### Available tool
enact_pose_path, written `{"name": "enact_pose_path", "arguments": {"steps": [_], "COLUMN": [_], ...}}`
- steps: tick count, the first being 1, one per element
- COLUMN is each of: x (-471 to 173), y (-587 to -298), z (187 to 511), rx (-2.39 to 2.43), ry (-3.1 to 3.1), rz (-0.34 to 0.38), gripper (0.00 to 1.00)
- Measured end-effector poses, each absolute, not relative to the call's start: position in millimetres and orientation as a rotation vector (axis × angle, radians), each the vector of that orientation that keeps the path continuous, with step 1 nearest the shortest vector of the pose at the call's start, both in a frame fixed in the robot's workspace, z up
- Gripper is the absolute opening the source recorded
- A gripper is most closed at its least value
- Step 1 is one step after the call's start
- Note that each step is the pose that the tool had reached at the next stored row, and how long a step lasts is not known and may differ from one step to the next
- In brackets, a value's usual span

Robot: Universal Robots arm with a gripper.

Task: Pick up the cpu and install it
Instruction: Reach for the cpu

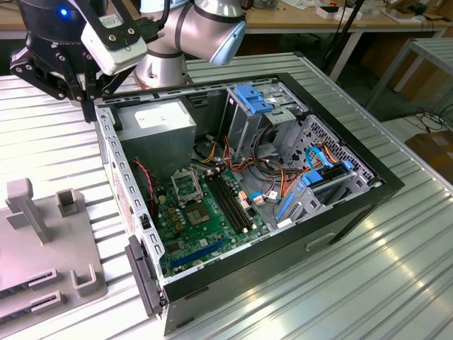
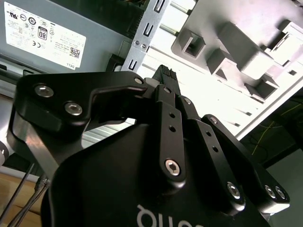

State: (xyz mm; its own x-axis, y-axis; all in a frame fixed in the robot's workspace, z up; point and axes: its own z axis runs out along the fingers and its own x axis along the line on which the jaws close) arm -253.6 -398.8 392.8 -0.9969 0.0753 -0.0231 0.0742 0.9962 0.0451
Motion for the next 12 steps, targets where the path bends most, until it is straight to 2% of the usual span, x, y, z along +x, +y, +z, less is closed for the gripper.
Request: {"name": "enact_pose_path", "arguments": {"steps": [12], "x": [-262.3], "y": [-398.9], "z": [392.8], "rx": [0.117], "ry": [3.114], "rz": [0.069], "gripper": [0.10]}}
